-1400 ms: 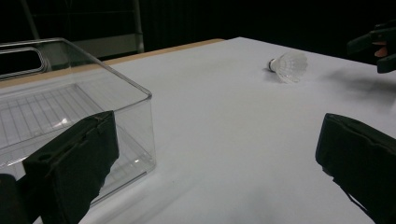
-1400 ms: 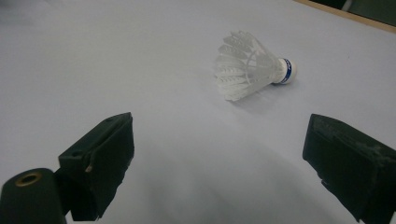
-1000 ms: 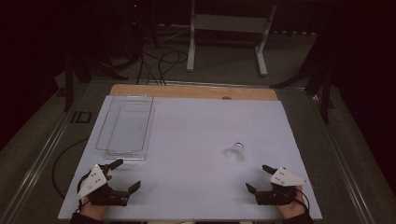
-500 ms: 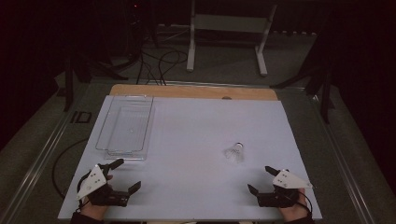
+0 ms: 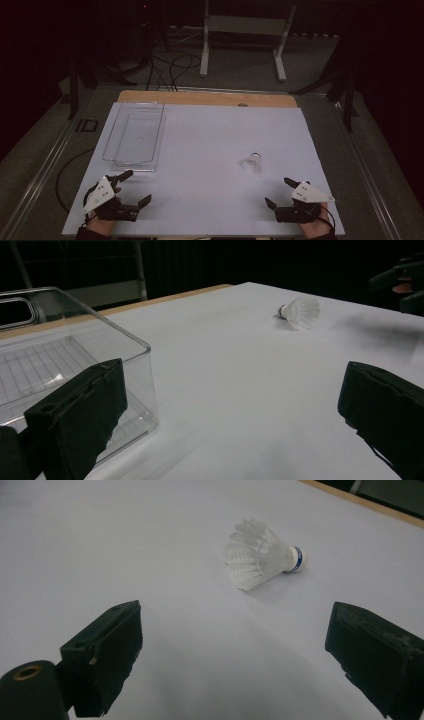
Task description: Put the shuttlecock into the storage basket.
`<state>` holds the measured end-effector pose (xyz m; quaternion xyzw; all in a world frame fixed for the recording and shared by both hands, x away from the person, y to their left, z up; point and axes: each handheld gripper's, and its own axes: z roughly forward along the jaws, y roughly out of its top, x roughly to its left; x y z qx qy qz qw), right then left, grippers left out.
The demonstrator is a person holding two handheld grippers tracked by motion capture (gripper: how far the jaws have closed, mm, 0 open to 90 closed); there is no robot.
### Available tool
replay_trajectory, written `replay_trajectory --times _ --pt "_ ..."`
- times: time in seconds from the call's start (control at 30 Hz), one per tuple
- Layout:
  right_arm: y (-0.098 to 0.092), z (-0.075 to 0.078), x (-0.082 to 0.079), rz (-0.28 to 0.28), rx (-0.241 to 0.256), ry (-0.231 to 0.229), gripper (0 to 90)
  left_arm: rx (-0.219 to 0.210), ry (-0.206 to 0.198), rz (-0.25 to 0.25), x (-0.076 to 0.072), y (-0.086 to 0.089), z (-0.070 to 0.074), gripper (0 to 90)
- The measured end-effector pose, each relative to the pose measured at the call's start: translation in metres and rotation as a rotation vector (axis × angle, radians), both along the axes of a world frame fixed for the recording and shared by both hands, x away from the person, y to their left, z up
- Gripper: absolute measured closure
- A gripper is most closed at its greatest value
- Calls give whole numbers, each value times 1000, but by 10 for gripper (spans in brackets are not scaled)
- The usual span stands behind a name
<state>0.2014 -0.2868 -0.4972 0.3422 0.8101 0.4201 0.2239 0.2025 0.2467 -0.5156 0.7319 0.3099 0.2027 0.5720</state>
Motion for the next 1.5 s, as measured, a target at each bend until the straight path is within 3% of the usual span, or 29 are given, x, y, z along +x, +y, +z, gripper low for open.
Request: replay_trajectory --times 0.17,0.3,0.73,0.9,0.93,1.17,1.27,1.5 --pt "1 12 -1 -17 4 4 82 1 -1 2 0 0 0 0" --pt "4 24 0 -52 -45 -19 82 2 0 0 0 0 0 0" --pt "5 43 8 -87 -46 27 82 11 0 -5 0 -1 0 0" --pt "8 50 11 -88 -72 12 82 9 2 -8 0 -1 0 0" --pt "11 53 13 -81 -92 15 79 9 1 -7 0 -1 0 0" --pt "16 62 18 -72 -98 55 79 11 1 -10 0 -1 0 0" --pt "15 68 24 -66 -73 113 79 16 0 -12 0 -1 0 0" --pt "14 74 29 -84 -78 123 79 18 0 -12 0 -2 0 0"
